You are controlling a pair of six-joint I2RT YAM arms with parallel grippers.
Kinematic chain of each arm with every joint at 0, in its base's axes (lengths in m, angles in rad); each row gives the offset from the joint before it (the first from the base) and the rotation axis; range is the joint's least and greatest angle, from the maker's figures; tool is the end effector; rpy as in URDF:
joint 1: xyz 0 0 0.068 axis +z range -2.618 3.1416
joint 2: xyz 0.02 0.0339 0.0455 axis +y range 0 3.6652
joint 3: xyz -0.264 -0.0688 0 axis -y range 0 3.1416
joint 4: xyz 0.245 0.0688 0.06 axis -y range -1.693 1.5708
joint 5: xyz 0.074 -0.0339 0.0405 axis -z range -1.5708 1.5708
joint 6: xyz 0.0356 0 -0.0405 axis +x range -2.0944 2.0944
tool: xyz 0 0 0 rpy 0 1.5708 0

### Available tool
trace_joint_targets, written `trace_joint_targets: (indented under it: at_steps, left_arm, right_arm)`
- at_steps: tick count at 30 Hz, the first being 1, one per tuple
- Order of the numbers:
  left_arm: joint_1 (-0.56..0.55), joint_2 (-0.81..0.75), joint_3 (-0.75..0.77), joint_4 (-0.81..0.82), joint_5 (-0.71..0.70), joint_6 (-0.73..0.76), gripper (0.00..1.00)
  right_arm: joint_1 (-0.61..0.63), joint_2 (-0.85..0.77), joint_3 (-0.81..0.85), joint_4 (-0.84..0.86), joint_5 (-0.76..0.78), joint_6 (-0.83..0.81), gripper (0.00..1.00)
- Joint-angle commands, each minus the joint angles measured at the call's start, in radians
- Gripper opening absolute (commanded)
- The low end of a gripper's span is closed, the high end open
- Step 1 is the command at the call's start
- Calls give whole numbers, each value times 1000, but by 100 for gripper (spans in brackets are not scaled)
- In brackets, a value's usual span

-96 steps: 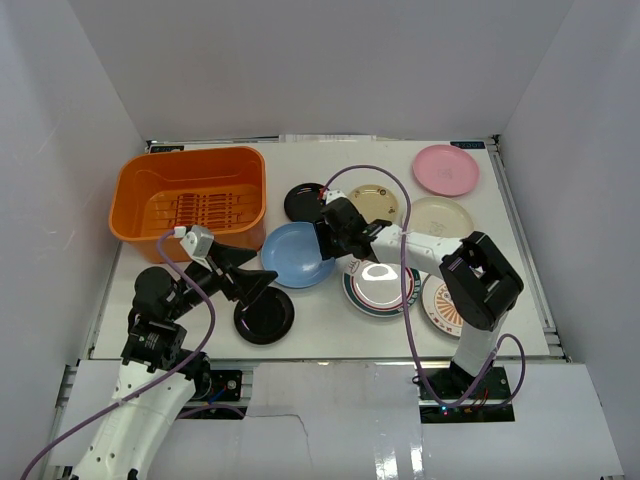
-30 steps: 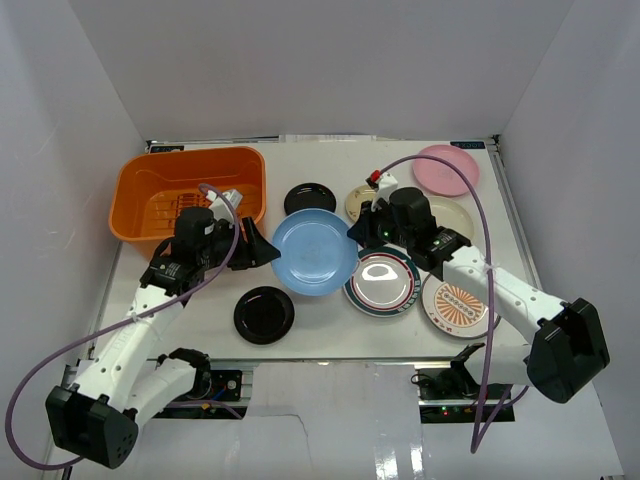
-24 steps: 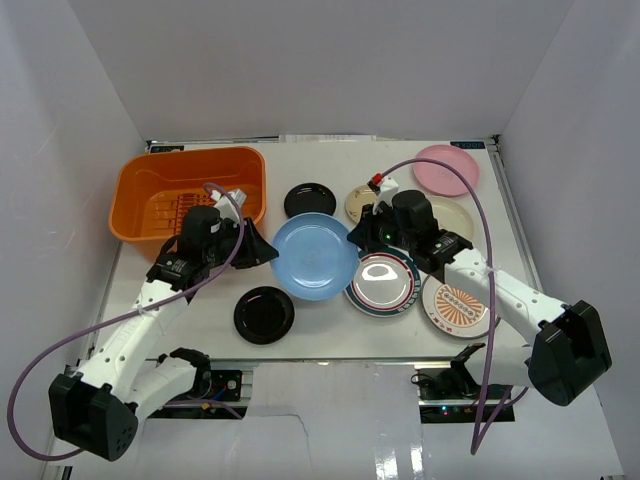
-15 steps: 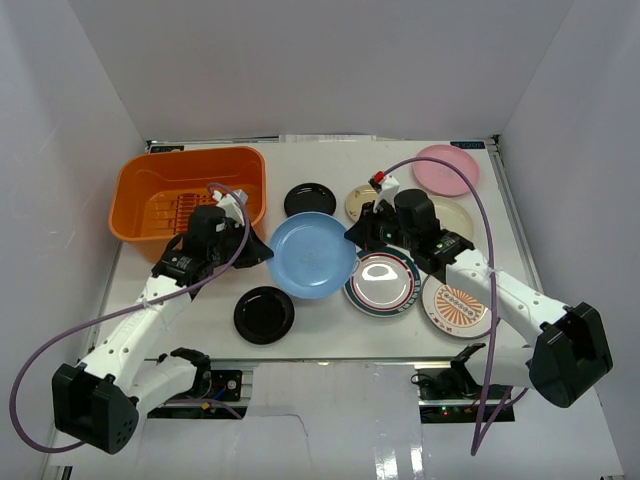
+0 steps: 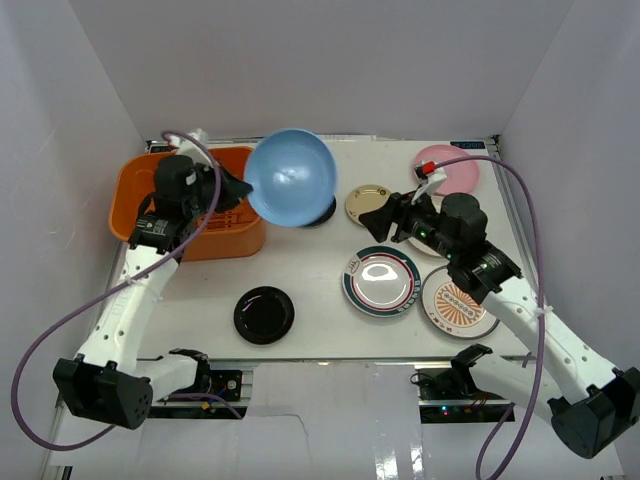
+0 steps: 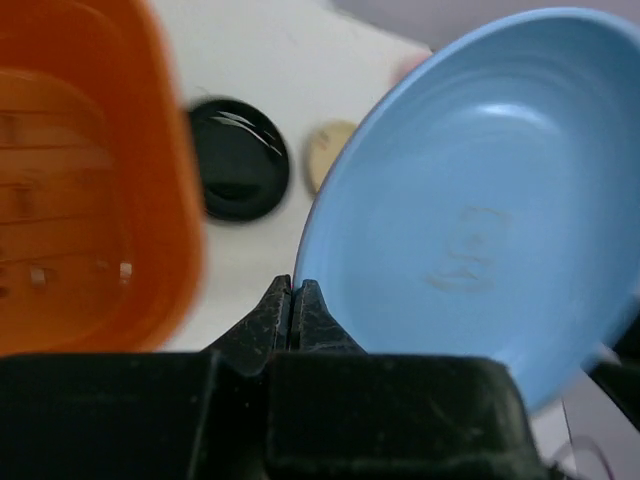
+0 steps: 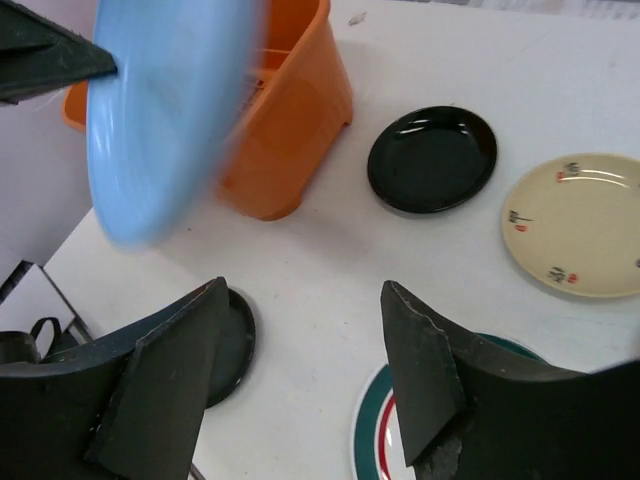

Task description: Place the plates into the plastic bin on the countertop

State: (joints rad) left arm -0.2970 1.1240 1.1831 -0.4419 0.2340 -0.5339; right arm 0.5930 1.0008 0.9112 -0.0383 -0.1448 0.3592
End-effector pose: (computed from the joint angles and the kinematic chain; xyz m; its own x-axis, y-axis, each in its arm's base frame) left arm 0.2345 -0.0804 0.3854 -0.5570 -0.3472 -0.7544 0.2403 0.8021 -0.5466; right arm 0.1922 0.1357 0.3597 -0.3351 0.1936 -0.9221 -0.5916 0.7184 0.3659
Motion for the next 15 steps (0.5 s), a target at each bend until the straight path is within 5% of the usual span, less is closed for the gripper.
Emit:
trace_joint_targets:
  at_steps: [1,5,9,15]
  left_arm:
    - [203,13,12,58,-102,-78,0]
    - [448,22,-51,58,-93,-141,0]
    - [568,46,-111,71,-111,-167,0]
    - [585,186,-74,37,-266,-71,0]
  right_arm:
    - [-50,-69,-31,-87,51,-28,68]
    - [-79,-105,-72,-127,138,-43,64]
    - [-99,-142,-141,-118,192,-25,63]
    - [-130,-136,-189,-118,254,-37,63]
